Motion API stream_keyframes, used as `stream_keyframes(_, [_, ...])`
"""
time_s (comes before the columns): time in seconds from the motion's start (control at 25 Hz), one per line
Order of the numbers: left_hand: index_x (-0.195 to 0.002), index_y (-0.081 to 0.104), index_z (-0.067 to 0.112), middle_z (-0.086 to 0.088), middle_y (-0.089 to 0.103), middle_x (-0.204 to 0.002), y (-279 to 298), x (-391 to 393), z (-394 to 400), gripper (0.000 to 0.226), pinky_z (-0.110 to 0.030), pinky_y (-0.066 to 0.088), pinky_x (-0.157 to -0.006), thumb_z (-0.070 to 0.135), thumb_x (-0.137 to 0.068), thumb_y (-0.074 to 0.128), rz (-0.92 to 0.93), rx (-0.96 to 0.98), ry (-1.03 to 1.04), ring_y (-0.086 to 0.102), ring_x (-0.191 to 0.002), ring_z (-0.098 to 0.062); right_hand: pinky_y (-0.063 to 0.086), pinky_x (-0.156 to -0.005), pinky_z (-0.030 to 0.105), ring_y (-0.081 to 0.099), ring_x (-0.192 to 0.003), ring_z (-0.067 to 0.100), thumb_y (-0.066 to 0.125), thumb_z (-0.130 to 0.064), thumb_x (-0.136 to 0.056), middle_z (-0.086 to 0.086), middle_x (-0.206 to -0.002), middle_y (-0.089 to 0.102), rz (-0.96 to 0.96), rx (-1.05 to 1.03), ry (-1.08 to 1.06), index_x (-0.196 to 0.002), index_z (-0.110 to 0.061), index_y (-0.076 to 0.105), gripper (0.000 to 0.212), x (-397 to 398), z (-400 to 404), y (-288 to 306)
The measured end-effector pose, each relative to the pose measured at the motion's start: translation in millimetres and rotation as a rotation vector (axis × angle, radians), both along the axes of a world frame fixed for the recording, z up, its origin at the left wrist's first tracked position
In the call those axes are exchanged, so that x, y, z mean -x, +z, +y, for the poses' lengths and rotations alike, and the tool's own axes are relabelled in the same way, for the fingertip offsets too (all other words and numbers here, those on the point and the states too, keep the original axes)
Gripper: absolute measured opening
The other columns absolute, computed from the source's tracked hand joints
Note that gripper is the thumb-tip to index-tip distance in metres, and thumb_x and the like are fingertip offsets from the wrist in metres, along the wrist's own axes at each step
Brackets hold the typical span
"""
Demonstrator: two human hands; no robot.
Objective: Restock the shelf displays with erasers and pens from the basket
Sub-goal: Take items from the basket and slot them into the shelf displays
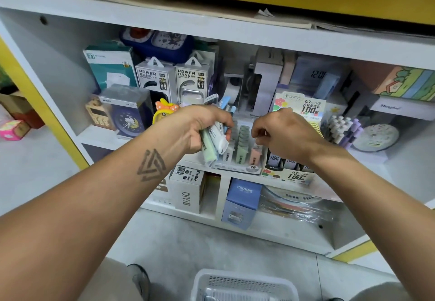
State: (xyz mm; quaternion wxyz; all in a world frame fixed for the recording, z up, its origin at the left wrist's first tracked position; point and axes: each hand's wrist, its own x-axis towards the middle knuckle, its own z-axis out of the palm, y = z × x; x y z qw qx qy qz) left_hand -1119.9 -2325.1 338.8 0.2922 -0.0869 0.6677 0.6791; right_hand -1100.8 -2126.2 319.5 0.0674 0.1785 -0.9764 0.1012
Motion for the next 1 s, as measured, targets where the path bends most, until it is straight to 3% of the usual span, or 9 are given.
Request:
stream_keyframes(0.24, [-0.073, 0.056, 0.005, -0.008, 0.057, -0.047, -2.6, -1.6, 7.3, 0.017, -0.02, 0.048, -0.04, -0.003, -0.088, 0.055, 0.014, -0.011, 0.008, 0.054, -0.036, -0.015, 0.053, -0.072, 0.034, 0.065, -0.086, 0.026, 0.065, -0.014, -0.091, 0.002, -0.095, 0.071, -0.013, -0.133, 0.028, -0.096, -0.022, 0.074, 0.013, -3.3, -4.1, -10.5])
stream_keyframes(0.36, [-0.077, 0.054, 0.004, -0.008, 0.055, -0.046, -4.7, 0.4, 12.7, 0.014, -0.021, 0.051, -0.042, -0.003, -0.089, 0.054, 0.003, -0.061, 0.09, 0.053, -0.035, -0.015, 0.053, -0.081, 0.034, 0.064, -0.093, 0.026, 0.055, -0.013, -0.096, 0.004, -0.106, 0.069, -0.016, -0.186, 0.007, -0.106, -0.02, 0.073, 0.022, -3.2, -6.2, -9.2])
stream_keyframes(0.4, [-0.08, 0.054, 0.004, -0.008, 0.055, -0.046, -5.4, 1.6, 15.1, 0.012, -0.021, 0.052, -0.043, -0.004, -0.089, 0.054, 0.003, -0.083, 0.134, 0.053, -0.036, -0.015, 0.052, -0.085, 0.034, 0.064, -0.093, 0.023, 0.053, -0.012, -0.097, 0.002, -0.106, 0.07, -0.009, -0.077, -0.014, -0.105, -0.02, 0.073, 0.023, -4.3, -8.4, -6.1])
stream_keyframes(0.48, [-0.085, 0.054, 0.005, -0.008, 0.056, -0.052, -7.3, 7.1, 20.8, 0.011, -0.023, 0.053, -0.045, -0.006, -0.087, 0.056, 0.017, -0.12, 0.245, 0.053, -0.039, -0.015, 0.054, -0.078, 0.034, 0.068, -0.079, 0.018, 0.052, -0.006, -0.096, 0.002, -0.093, 0.074, -0.115, 0.375, -0.077, -0.098, -0.017, 0.071, 0.022, -10.2, -11.4, 3.9])
stream_keyframes(0.56, [-0.095, 0.056, 0.004, -0.009, 0.056, -0.061, -10.2, 13.3, 26.4, 0.013, -0.025, 0.052, -0.044, -0.005, -0.085, 0.059, 0.048, -0.121, 0.37, 0.053, -0.041, -0.017, 0.056, -0.06, 0.036, 0.069, -0.064, 0.025, 0.057, -0.002, -0.094, 0.015, -0.081, 0.075, -0.461, 0.927, -0.06, -0.096, -0.011, 0.063, 0.01, -23.1, -13.1, 17.3])
stream_keyframes(0.6, [-0.101, 0.058, 0.003, -0.01, 0.056, -0.065, -13.1, 17.1, 29.0, 0.018, -0.026, 0.051, -0.043, -0.004, -0.084, 0.061, 0.064, -0.111, 0.424, 0.053, -0.041, -0.017, 0.055, -0.055, 0.034, 0.069, -0.063, 0.03, 0.063, -0.006, -0.093, 0.021, -0.081, 0.073, -0.607, 1.086, -0.027, -0.097, -0.009, 0.06, 0.006, -29.6, -13.7, 20.9])
stream_keyframes(0.72, [-0.11, 0.061, 0.001, -0.012, 0.058, -0.076, -20.2, 21.9, 40.5, 0.027, -0.033, 0.055, -0.056, 0.0, -0.083, 0.063, 0.086, -0.102, 0.518, 0.057, -0.052, -0.024, 0.057, -0.054, 0.032, 0.071, -0.067, 0.034, 0.08, -0.02, -0.082, 0.02, -0.079, 0.073, -0.668, 1.069, 0.013, -0.106, -0.006, 0.052, 0.04, -45.7, -17.3, 19.4])
stream_keyframes(0.8, [-0.107, 0.059, 0.003, -0.015, 0.058, -0.081, -23.3, 22.2, 48.0, 0.025, -0.04, 0.057, -0.065, 0.001, -0.082, 0.063, 0.096, -0.12, 0.554, 0.056, -0.056, -0.026, 0.058, -0.054, 0.029, 0.072, -0.063, 0.029, 0.08, -0.006, -0.081, 0.018, -0.074, 0.073, -0.597, 1.041, -0.034, -0.111, -0.002, 0.048, 0.044, -49.3, -17.7, 15.9])
stream_keyframes(1.0, [-0.094, 0.057, 0.008, -0.012, 0.059, -0.077, -21.8, 19.0, 51.5, 0.012, -0.034, 0.054, -0.05, 0.002, -0.085, 0.064, 0.01, -0.091, 0.437, 0.057, -0.053, -0.023, 0.057, -0.057, 0.033, 0.07, -0.062, 0.027, 0.079, -0.001, -0.081, 0.018, -0.076, 0.074, -0.578, 0.956, -0.05, -0.113, -0.004, 0.053, 0.041, -48.5, -2.5, 19.0])
